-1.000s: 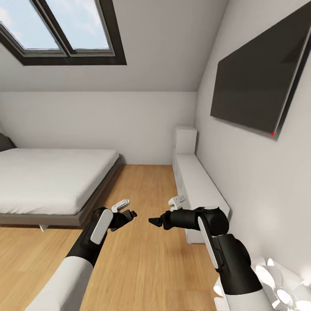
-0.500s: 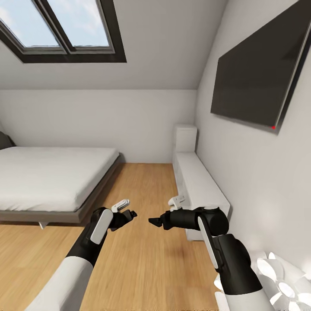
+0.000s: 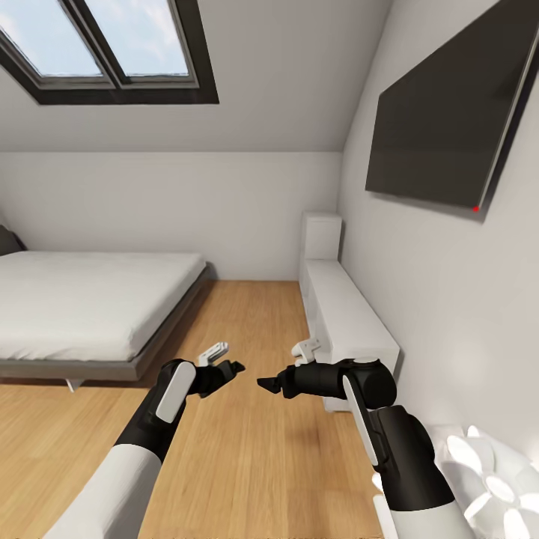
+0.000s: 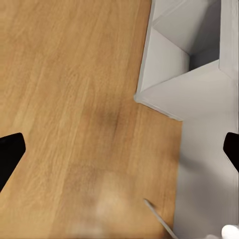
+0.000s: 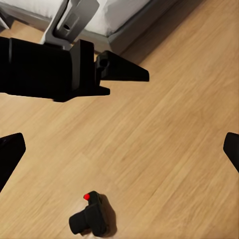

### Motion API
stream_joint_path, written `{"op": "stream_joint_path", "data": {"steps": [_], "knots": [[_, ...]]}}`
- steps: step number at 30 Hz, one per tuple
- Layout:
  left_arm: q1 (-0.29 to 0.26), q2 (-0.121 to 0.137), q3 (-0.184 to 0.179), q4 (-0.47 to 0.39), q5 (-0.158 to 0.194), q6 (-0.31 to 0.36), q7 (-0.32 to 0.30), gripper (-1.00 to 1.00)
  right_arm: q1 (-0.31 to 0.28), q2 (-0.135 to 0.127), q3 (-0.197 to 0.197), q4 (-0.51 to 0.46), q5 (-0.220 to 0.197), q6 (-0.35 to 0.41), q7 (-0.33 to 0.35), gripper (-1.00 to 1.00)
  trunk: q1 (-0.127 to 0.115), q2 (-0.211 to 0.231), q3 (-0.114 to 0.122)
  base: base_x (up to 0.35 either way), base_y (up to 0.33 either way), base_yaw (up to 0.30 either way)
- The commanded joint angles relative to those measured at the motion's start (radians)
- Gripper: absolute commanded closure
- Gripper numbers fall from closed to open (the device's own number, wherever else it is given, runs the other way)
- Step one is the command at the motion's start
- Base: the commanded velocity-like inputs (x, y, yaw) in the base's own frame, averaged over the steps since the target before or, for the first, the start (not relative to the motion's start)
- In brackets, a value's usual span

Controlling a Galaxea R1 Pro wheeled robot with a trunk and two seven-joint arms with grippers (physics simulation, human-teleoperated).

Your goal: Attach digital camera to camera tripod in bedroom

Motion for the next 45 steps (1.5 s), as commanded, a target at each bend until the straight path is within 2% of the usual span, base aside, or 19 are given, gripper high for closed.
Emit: {"op": "stream_joint_path", "data": {"steps": [1, 10, 37, 45], "knots": [[-0.001, 0.000, -0.001, -0.001, 0.011, 0.002, 0.002, -1.00, -0.001, 0.000, 0.000, -0.001, 0.010, 0.003, 0.009, -1.00, 0.004, -0.008, -0.004, 0.000, 0.000, 0.000], [-0.001, 0.003, -0.002, 0.000, 0.015, 0.003, -0.026, -1.00, -0.001, 0.000, 0.000, -0.001, 0.010, 0.003, 0.009, -1.00, 0.038, -0.071, -0.033, 0.000, 0.000, 0.000], [-0.001, 0.004, -0.002, 0.005, 0.003, -0.006, -0.028, -1.00, -0.001, 0.000, 0.000, -0.001, 0.013, 0.003, 0.007, -1.00, 0.142, -0.260, -0.117, 0.000, 0.000, 0.000], [-0.001, 0.003, -0.002, 0.005, 0.001, -0.006, -0.028, -1.00, -0.001, 0.001, 0.007, -0.002, 0.008, 0.003, 0.013, -1.00, 0.145, -0.262, -0.148, 0.000, 0.000, 0.000]]}}
